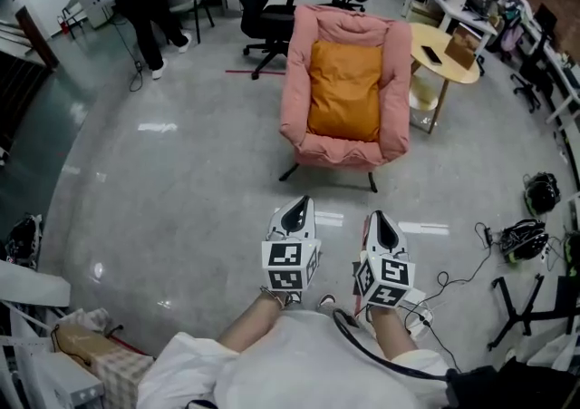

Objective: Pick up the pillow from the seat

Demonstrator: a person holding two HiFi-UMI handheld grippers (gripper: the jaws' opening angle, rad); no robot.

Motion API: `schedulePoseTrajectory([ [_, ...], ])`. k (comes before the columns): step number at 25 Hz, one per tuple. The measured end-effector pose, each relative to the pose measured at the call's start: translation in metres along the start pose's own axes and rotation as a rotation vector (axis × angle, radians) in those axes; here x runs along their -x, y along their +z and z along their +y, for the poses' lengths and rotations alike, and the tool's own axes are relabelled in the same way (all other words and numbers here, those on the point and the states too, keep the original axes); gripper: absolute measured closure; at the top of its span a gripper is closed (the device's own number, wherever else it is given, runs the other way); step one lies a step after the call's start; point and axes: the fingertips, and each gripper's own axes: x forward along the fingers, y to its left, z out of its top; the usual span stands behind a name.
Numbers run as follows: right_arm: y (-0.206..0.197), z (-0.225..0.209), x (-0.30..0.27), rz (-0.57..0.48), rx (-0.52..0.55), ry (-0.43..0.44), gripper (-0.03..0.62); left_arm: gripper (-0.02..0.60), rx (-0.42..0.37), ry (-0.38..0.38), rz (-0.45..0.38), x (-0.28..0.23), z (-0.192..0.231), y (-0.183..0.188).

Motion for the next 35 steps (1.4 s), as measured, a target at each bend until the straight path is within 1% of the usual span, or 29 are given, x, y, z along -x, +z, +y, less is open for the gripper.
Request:
schedulePoseTrajectory([
  [7, -0.022, -0.016, -0.006, 0.070, -0.038, -0.060, 0.566, 0.573, 0.005, -0.018, 0.052, -0.014, 0.004, -0.019],
  [12, -0.027, -0.033, -0.027, 0.095, -0.041, -0.061, 0.566, 0.574, 0.014, -0.005, 0.070, -0.037, 0.004, -0.026],
  [16, -0.019, -0.044, -0.055, 0.104, -0.032, -0.040, 0.566, 0.572, 0.014, 0.017, 0.071, -0.063, 0.007, -0.020],
  [21, 0.001, -0.060, -0.093, 0.094, -0.020, -0.015, 0.566, 0.574, 0.005, 0.039, 0.052, -0.103, 0.010, 0.000],
  [26, 0.015, -0.090, -0.126, 0.096, -0.039, -0.014, 0.566, 0.573, -0.011, 0.050, 0.051, -0.139, 0.002, 0.012],
  [31, 0.018, -0.116, -0.151, 0.124, -0.053, -0.008, 0.566, 0.573, -0.014, 0.067, 0.071, -0.171, -0.004, 0.014],
  [35, 0.021, -0.138, -0.169, 0.140, -0.059, -0.003, 0.566, 0.573, -0.029, 0.072, 0.072, -0.192, -0.011, 0.020],
])
